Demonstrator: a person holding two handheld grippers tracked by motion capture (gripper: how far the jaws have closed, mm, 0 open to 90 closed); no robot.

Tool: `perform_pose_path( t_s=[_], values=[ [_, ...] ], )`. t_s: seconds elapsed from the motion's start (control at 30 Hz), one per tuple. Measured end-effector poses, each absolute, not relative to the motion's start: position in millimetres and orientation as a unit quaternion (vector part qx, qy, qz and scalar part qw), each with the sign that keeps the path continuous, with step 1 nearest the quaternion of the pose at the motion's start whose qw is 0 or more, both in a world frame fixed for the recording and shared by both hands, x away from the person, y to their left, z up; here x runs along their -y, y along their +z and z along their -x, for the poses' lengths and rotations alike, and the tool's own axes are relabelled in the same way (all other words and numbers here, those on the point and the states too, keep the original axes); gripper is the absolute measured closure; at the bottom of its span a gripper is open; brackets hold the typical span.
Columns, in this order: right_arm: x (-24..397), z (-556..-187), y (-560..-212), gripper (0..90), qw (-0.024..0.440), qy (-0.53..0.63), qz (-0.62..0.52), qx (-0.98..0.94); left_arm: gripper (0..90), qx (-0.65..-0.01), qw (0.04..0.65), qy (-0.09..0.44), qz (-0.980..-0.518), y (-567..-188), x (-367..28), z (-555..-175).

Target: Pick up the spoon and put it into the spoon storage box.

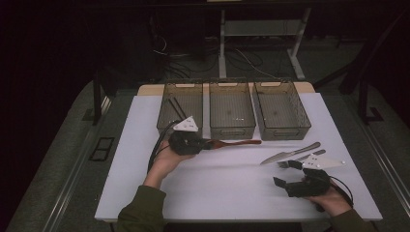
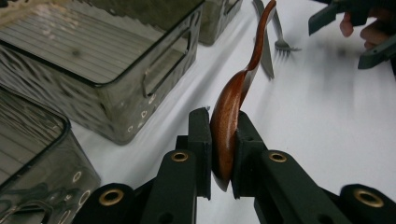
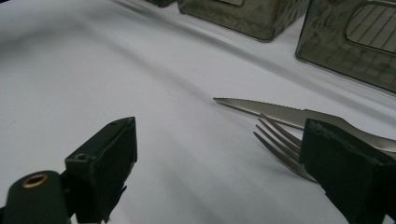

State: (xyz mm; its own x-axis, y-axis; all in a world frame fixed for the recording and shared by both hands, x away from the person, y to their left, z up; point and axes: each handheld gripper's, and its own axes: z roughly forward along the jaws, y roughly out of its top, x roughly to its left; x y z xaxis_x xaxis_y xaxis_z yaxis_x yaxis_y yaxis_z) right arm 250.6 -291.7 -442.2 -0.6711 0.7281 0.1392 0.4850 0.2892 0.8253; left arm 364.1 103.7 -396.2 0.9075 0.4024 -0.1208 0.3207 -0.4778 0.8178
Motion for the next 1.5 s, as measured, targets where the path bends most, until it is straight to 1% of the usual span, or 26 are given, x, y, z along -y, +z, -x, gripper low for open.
perform_pose_path(
  t_s=[0.2,0.43,0.87,1.1,1.17,1.37,1.5],
  values=[
    [292,-250,-441,11.6,0.132,0.458,-0.382,-0.792,80.3,-0.223,0.467,0.057,-0.854,-391,-105,-365],
    [293,-250,-441,11.6,0.133,0.459,-0.383,-0.79,80.3,-0.26,0.463,0.082,-0.843,-383,-103,-370],
    [297,-250,-439,11.6,0.135,0.465,-0.39,-0.783,80.3,-0.318,0.466,0.122,-0.817,-368,-98,-397],
    [298,-249,-438,11.7,0.135,0.467,-0.39,-0.782,80.3,-0.339,0.451,0.145,-0.813,-362,-83,-416],
    [298,-249,-438,11.7,0.135,0.469,-0.391,-0.781,80.3,-0.347,0.435,0.158,-0.816,-362,-79,-422],
    [299,-249,-437,11.7,0.136,0.47,-0.39,-0.78,80.3,-0.368,0.413,0.181,-0.813,-365,-66,-435],
    [299,-249,-437,11.7,0.136,0.47,-0.389,-0.78,80.2,-0.376,0.405,0.185,-0.813,-367,-58,-442]
  ],
)
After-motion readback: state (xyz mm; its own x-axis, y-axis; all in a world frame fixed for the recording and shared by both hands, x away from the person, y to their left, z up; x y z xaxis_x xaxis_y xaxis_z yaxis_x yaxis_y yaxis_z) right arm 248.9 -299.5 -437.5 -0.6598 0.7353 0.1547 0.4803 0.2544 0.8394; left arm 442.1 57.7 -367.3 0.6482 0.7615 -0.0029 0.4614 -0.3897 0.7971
